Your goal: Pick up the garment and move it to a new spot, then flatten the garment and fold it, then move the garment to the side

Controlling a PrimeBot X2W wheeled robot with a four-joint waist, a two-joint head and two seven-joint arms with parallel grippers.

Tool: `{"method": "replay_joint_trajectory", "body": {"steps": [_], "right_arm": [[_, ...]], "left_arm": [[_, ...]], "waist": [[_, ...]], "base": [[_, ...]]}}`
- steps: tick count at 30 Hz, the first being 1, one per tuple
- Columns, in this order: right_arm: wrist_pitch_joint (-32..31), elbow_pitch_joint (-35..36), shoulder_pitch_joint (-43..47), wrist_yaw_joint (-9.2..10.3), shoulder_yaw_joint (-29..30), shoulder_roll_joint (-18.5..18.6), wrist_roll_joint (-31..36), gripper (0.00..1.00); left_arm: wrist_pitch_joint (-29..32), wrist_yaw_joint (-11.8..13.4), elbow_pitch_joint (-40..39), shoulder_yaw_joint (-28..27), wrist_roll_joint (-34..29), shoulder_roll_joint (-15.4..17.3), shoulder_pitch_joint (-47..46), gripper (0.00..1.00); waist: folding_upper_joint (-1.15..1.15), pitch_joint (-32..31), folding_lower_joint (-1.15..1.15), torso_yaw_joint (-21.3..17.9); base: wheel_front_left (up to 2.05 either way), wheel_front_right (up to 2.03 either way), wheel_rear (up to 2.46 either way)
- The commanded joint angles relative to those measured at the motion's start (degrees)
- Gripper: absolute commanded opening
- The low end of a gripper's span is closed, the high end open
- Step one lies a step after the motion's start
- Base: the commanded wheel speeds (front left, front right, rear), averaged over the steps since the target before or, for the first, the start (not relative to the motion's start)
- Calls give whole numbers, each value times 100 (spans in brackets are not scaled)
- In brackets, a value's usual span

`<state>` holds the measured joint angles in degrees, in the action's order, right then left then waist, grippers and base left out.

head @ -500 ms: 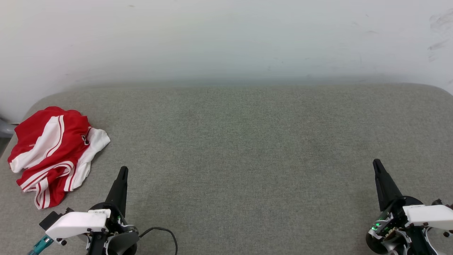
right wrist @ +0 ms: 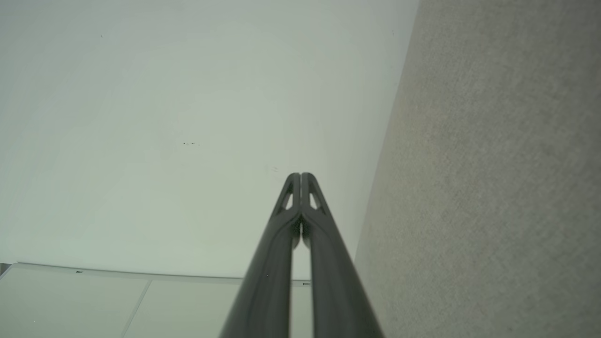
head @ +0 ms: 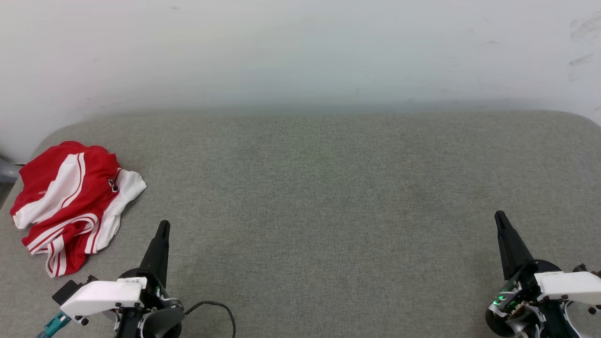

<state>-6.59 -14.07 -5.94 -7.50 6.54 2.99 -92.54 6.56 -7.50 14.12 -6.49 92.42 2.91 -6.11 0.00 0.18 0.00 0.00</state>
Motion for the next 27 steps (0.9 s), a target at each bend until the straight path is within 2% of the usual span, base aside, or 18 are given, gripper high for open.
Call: {"method": "replay_joint_trajectory", "body": {"steps": [1, 27], "right_arm": [[-7, -5, -69, 2, -3, -19, 29, 0], [-7, -4, -69, 2, -4, -18, 28, 0]], "left_arm": [[11, -9, -6, -14, 0, -6, -37, 0], [11, -9, -6, -14, 0, -6, -37, 0]], "waist": [[0, 0, 0, 0], [0, 0, 0, 0]], "base": [[0, 0, 0], [0, 0, 0]]}}
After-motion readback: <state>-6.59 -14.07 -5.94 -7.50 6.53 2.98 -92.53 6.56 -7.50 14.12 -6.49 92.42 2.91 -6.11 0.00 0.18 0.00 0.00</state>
